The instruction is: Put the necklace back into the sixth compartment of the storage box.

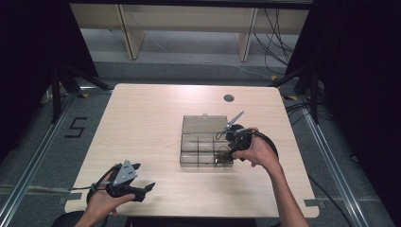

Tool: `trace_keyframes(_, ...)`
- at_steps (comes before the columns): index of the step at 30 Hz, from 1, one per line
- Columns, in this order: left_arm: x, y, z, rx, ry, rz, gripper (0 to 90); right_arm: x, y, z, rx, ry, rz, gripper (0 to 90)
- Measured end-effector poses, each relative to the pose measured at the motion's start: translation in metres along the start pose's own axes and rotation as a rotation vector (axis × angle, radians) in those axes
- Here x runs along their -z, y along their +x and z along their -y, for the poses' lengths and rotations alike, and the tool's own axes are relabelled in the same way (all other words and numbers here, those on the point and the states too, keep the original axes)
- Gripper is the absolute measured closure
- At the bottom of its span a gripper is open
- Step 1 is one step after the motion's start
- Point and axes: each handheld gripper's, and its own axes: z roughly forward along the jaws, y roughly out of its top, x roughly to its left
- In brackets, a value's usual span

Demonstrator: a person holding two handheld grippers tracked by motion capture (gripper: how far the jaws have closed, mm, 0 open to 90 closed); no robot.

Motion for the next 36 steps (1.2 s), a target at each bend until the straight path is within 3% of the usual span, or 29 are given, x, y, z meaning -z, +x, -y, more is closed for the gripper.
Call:
trace_keyframes(1,-0.001,-0.001,0.0,0.014,-0.011,0.001,15.1,0.0,0.002,0.0,-0.009,-0.008,-0.024,41.4)
trace_keyframes(3,-0.001,-0.001,0.0,0.021,-0.011,0.008,15.2,0.001,0.002,0.001,0.008,-0.008,-0.006,41.4)
trace_keyframes(7,-0.001,0.0,0.0,-0.003,-0.009,0.004,15.2,0.003,0.007,0.003,0.002,-0.008,-0.006,41.4)
trace_keyframes(8,-0.001,0.0,0.0,-0.001,-0.009,0.005,15.1,0.002,0.006,0.004,0.019,-0.013,-0.01,41.4)
trace_keyframes(14,-0.001,0.0,0.0,-0.002,-0.01,0.004,15.2,0.002,0.008,0.008,0.005,-0.015,-0.014,41.2)
trace_keyframes(15,-0.001,-0.001,0.0,0.016,-0.01,0.009,15.2,0.002,0.007,0.009,0.012,-0.018,-0.012,41.2)
trace_keyframes(19,-0.001,0.0,0.0,-0.001,-0.009,0.004,15.2,0.003,0.008,0.011,0.014,-0.028,-0.008,41.1)
trace_keyframes(20,-0.001,0.0,0.0,0.0,-0.009,0.004,15.1,0.004,0.011,0.012,-0.009,-0.024,-0.014,40.7)
trace_keyframes(21,-0.001,0.0,0.0,0.008,-0.008,0.002,15.2,0.003,0.009,0.013,0.02,-0.033,-0.012,40.4)
trace_keyframes(23,-0.001,0.0,0.0,-0.002,-0.009,0.004,15.2,0.004,0.011,0.014,0.007,-0.034,-0.02,39.4)
trace_keyframes(24,-0.001,0.0,0.0,-0.002,-0.009,0.004,15.1,0.004,0.014,0.014,-0.022,-0.043,-0.026,38.0)
trace_keyframes(27,-0.001,0.0,0.0,0.008,-0.009,0.001,15.1,0.004,0.012,0.016,0.019,-0.036,-0.01,33.5)
trace_keyframes(28,-0.001,-0.001,0.0,0.012,-0.01,0.0,15.2,0.004,0.015,0.016,-0.026,-0.046,-0.023,32.2)
trace_keyframes(36,-0.001,0.0,0.0,-0.002,-0.008,0.004,15.1,0.004,0.017,0.022,-0.029,-0.06,-0.018,28.4)
